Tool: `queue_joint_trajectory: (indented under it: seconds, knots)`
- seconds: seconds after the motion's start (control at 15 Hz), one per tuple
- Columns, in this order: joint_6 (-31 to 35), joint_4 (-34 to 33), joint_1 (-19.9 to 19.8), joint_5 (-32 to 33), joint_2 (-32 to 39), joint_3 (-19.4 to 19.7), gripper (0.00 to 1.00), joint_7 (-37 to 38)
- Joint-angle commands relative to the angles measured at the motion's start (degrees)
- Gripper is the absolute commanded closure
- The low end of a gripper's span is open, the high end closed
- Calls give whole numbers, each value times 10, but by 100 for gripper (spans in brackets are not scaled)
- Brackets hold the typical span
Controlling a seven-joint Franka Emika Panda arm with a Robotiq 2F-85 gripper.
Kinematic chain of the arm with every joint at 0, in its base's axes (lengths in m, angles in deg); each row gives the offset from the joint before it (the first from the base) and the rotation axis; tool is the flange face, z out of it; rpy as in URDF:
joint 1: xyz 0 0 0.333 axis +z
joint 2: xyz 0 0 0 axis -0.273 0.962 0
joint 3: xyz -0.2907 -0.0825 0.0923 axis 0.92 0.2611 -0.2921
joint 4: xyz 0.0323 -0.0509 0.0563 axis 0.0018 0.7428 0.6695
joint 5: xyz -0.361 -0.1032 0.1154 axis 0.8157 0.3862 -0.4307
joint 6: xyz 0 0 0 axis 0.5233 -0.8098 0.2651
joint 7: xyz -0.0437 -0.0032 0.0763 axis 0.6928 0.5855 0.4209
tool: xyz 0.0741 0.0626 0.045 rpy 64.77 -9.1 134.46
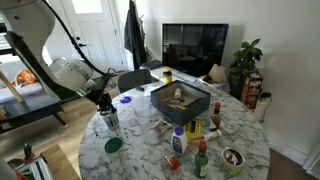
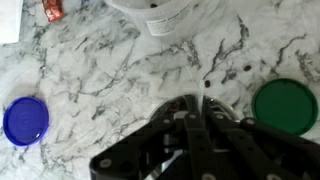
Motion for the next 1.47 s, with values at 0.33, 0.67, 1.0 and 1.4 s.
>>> queue_joint_trajectory:
  seconds: [0.33, 0.67, 1.0, 1.4]
  knots:
    - [-2, -5, -14, -165, 29, -14, 98, -137]
    - [-2, -11, -14, -226, 16, -14, 98, -172]
    - [0, -15, -9, -215, 4, -9, 98, -154]
    - [26, -12, 1, -111, 3, 6, 98, -42]
